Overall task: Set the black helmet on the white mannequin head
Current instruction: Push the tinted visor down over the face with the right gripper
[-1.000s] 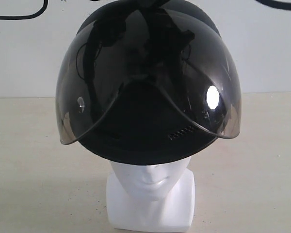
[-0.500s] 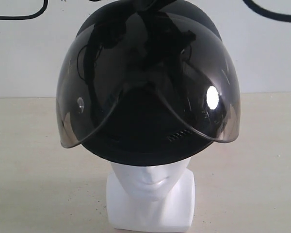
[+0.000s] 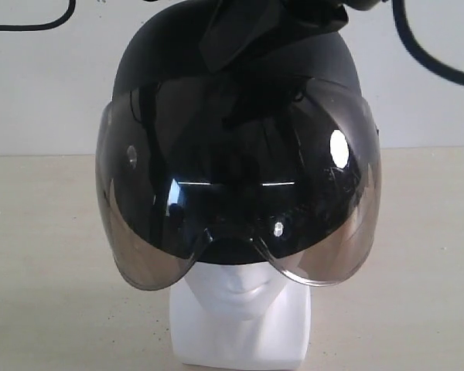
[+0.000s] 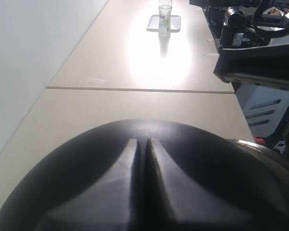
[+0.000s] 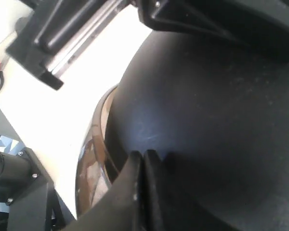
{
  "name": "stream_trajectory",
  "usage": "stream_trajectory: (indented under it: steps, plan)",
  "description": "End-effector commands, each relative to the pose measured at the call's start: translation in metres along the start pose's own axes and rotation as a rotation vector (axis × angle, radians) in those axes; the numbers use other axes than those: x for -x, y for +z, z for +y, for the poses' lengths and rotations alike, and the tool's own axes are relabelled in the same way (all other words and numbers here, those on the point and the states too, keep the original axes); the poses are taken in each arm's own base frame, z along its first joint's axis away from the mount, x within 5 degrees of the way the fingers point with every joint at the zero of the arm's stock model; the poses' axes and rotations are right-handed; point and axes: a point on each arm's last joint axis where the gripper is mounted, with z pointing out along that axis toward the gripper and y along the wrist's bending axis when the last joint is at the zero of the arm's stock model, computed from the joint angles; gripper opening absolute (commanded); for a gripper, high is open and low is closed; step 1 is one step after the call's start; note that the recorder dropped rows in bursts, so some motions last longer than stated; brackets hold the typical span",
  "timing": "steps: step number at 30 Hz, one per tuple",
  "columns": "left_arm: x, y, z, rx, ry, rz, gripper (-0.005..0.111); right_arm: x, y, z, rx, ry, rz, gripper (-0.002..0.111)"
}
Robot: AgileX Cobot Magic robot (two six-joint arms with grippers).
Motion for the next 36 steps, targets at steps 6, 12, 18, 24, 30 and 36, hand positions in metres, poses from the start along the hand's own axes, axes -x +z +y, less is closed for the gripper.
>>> stream_trajectory:
  steps: [6,12,18,24,30,36]
  plan:
    - [-0.009,0.001,0.002,0.002,-0.009,0.053,0.004,-0.018,0.022,-0.012,-0.066,-0.005,0.167,0.000]
    - [-0.009,0.001,0.002,0.002,-0.011,0.055,0.004,-0.021,0.024,0.001,-0.050,-0.054,0.177,0.000]
    - [-0.009,0.001,0.002,0.002,-0.011,0.055,0.004,-0.022,0.025,0.004,-0.081,-0.069,0.179,0.000]
    - [-0.009,0.001,0.002,0.002,-0.011,0.055,0.004,-0.022,0.024,0.003,-0.096,-0.065,0.176,0.000]
    - [-0.009,0.001,0.002,0.002,-0.011,0.055,0.004,-0.045,0.035,-0.005,-0.121,-0.049,0.257,0.000]
    - [-0.009,0.001,0.002,0.002,-0.011,0.055,0.004,-0.051,0.008,-0.005,-0.153,-0.059,0.193,0.000]
